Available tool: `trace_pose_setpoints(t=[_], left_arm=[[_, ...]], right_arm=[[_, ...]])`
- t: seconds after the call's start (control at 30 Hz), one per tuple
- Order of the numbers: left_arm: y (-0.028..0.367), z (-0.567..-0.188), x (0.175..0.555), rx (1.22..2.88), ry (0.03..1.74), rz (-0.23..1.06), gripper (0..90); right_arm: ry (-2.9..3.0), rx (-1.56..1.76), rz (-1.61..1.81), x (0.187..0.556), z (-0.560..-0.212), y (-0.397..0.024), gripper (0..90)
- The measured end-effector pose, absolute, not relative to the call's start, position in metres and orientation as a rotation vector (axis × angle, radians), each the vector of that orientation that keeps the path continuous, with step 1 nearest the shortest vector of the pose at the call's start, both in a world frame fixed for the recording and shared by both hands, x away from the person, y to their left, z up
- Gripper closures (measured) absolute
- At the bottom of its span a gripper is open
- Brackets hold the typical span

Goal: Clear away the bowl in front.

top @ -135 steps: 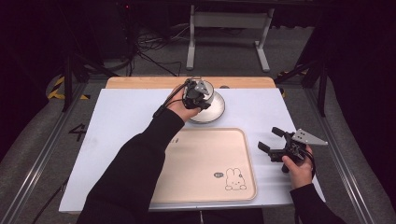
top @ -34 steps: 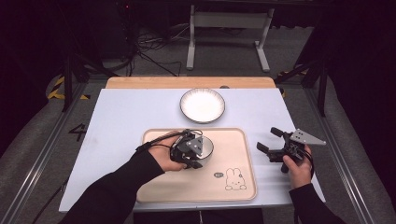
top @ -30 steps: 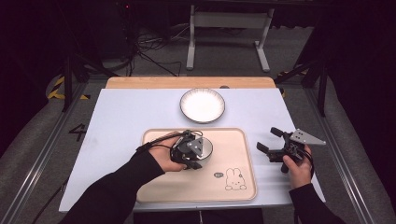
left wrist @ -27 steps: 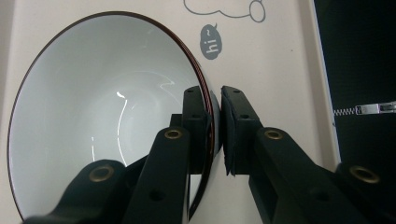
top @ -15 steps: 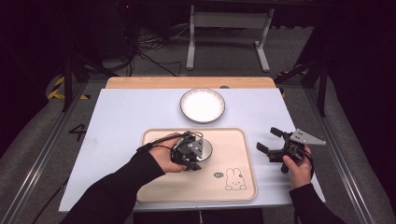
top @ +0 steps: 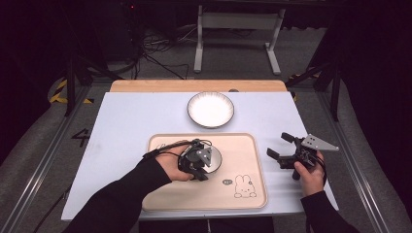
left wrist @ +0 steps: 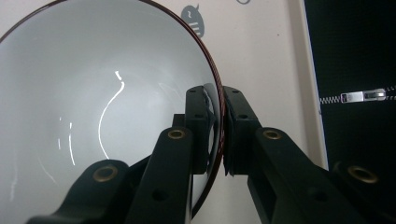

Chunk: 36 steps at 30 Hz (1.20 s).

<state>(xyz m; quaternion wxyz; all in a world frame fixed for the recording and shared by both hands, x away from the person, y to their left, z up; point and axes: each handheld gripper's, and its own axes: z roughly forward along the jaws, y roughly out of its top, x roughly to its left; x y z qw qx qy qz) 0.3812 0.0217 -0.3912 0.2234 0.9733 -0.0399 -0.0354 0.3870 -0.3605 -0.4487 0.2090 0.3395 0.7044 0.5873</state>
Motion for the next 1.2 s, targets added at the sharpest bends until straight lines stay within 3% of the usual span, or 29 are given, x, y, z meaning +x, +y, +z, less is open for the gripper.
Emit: trace_pose_setpoints(t=[0.53, 0.9, 1.2], left_arm=[[0.021, -0.396, 0.378, 2.671, -0.096, -0.205, 71.7], [0.033, -0.385, 0.382, 2.489, -0.014, -0.281, 57.4], [0.047, -0.38, 0.384, 2.345, 0.045, -0.189, 49.4]], right_arm=[[1.964, 0.941, 1.634, 0.387, -0.449, -0.36, 1.1], [1.963, 0.946, 1.629, 0.386, -0.449, -0.361, 1.1], [1.97, 0.943, 1.628, 0.386, -0.449, -0.359, 1.1]])
